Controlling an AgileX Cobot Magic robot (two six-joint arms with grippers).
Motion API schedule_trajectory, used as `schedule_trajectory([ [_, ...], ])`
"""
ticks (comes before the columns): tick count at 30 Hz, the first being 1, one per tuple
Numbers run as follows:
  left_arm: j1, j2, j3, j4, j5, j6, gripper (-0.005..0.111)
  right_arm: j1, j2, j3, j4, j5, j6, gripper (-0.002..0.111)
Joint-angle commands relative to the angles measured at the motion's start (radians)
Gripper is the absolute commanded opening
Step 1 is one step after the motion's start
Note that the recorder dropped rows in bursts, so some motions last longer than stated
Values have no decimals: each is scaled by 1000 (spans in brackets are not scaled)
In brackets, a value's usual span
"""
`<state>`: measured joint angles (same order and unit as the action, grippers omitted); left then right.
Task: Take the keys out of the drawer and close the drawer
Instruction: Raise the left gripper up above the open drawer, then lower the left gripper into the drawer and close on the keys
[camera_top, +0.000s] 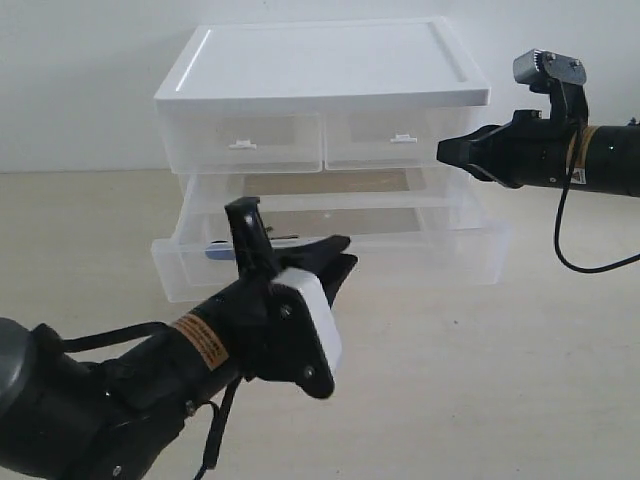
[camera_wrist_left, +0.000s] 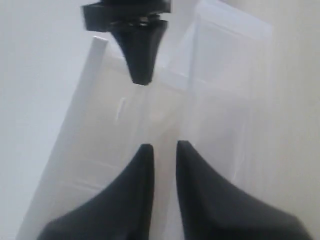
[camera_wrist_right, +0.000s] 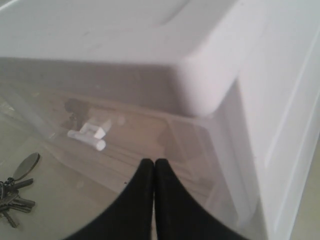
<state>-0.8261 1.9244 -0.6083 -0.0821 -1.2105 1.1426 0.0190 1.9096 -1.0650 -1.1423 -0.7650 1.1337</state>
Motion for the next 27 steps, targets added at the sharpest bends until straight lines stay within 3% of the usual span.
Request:
schedule_trajectory([
  [1, -20, -187, -16, -59, 54, -372, 21, -7, -3, -15, 52, 39, -5, 0],
  [6, 36, -443, -282, -196, 966, -521, 23, -7, -3, -15, 52, 39, -5, 0],
  [9, 118, -475, -426, -218, 1306, -541, 34, -7, -3, -15, 44, 39, 4, 0],
  [12, 190, -458, -523, -218, 1488, -576, 55, -7, -3, -15, 37, 39, 12, 0],
  [14, 227, -429, -565, -193, 1581, -576, 61, -7, -3, -15, 35, 39, 12, 0],
  [23, 332, -177, -813, -126, 1908, -605, 59, -7, -3, -15, 33, 39, 20, 0],
  [27, 366, -84, -892, -40, 1965, -595, 59, -7, -3, -15, 31, 39, 21, 0],
])
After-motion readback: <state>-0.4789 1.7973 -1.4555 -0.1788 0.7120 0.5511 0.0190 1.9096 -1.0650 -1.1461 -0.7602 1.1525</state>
